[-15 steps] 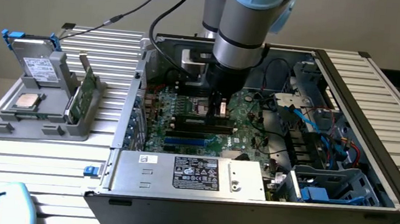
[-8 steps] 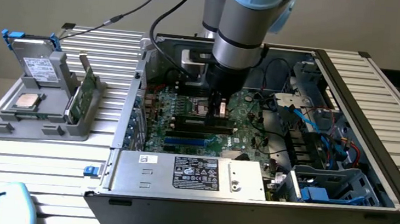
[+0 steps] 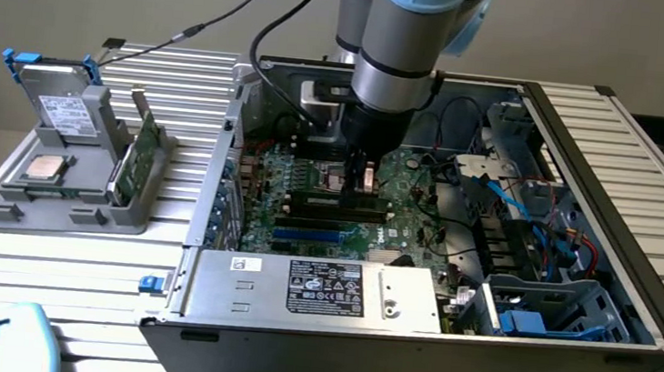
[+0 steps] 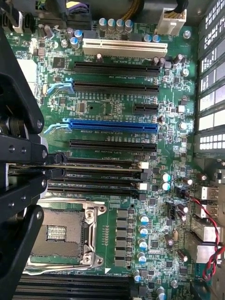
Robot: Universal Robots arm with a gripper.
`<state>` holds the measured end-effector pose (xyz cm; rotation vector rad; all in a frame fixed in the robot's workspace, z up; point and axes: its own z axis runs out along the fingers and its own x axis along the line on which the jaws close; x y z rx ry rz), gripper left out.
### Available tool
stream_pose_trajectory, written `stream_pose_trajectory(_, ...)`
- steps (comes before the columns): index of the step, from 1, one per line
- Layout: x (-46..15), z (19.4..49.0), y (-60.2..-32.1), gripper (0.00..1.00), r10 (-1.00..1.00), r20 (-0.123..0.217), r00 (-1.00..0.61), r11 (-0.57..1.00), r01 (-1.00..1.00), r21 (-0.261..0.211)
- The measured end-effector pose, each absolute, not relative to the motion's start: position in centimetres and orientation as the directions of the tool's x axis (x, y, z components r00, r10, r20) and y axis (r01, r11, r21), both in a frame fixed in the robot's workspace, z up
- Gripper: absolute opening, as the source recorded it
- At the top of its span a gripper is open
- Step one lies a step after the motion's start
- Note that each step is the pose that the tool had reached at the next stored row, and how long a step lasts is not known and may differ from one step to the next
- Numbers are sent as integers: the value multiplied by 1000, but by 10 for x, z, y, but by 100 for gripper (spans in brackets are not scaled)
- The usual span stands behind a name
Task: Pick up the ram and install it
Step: 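Insert the ram into the slot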
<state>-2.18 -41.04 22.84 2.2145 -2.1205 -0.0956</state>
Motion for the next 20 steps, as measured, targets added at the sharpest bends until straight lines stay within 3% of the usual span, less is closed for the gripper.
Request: stream_pose_trajectory(20, -22, 226, -411, 14, -998, 7, 59, -58, -993, 101)
